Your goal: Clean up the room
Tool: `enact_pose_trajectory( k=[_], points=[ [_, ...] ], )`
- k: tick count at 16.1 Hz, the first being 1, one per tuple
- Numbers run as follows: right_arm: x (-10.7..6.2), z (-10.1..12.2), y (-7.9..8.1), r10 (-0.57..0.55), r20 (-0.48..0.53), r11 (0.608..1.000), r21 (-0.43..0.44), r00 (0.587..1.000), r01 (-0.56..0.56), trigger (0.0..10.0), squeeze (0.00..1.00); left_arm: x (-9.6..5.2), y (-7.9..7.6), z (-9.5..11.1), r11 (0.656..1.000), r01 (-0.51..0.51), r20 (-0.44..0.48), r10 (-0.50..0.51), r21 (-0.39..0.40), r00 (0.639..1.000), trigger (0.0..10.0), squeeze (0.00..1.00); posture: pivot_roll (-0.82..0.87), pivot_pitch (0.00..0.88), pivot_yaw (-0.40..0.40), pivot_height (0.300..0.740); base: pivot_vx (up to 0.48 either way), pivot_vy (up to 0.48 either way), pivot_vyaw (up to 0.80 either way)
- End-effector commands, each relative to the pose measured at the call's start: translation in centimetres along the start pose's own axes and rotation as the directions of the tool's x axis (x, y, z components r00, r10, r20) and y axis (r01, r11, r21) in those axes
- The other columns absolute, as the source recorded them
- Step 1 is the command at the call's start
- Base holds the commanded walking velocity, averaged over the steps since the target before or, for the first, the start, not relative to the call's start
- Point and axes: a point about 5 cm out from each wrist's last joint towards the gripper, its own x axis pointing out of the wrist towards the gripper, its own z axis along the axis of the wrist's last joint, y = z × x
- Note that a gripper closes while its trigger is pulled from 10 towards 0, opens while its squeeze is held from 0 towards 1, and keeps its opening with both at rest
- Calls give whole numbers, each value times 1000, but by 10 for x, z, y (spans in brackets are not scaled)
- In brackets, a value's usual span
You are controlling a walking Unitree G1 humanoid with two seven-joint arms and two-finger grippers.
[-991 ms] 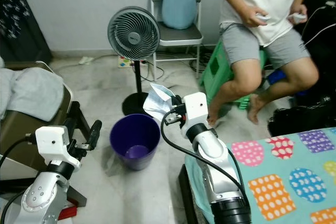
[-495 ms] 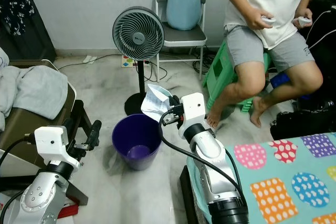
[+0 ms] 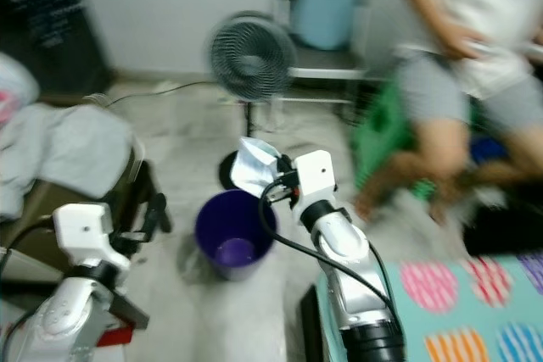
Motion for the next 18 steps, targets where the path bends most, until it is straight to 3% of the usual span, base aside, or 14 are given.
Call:
enact_pose_trajectory(
  k=[1,7,14,18],
  points=[
    [-4,0,-7,-23,-4,1000,-16,1000,23,10000,0,2,-7,1,1000,24,2,-23,-11,1000,10000,0,-113,82,-54,740,307,0,0],
    [-4,-1,-7,-27,-3,1000,-15,1000,27,10000,0,3,-6,0,1000,24,-1,-24,-11,1000,10000,0,-112,82,-54,740,303,0,0],
    [-2,-1,-6,-21,-1,1000,-20,1000,21,10000,0,3,-6,-1,1000,22,-8,-22,-14,1000,10000,0,-106,73,-53,740,0,0,0],
    [-2,-2,-5,-21,-3,1000,-21,1000,21,10000,0,3,-5,-2,1000,22,-12,-22,-11,1000,10000,0,-105,70,-52,740,0,0,619]
  ],
)
